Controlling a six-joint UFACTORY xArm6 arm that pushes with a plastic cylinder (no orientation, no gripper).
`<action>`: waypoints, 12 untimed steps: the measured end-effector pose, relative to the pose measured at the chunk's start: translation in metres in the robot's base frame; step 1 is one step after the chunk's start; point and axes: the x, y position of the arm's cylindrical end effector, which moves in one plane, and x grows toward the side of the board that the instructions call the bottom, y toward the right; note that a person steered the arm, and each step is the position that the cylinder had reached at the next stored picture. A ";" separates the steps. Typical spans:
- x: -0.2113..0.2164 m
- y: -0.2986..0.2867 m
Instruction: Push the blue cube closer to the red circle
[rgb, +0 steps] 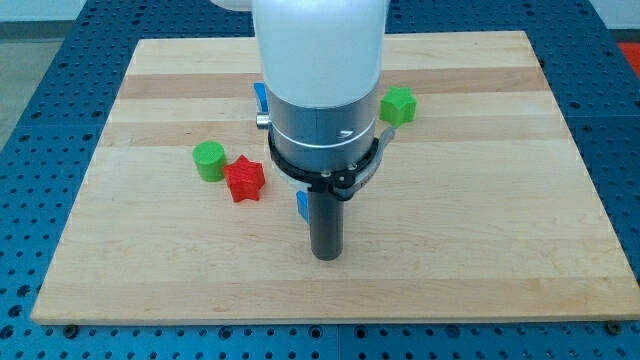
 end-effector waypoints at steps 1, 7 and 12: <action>-0.012 -0.016; -0.066 -0.004; -0.112 0.011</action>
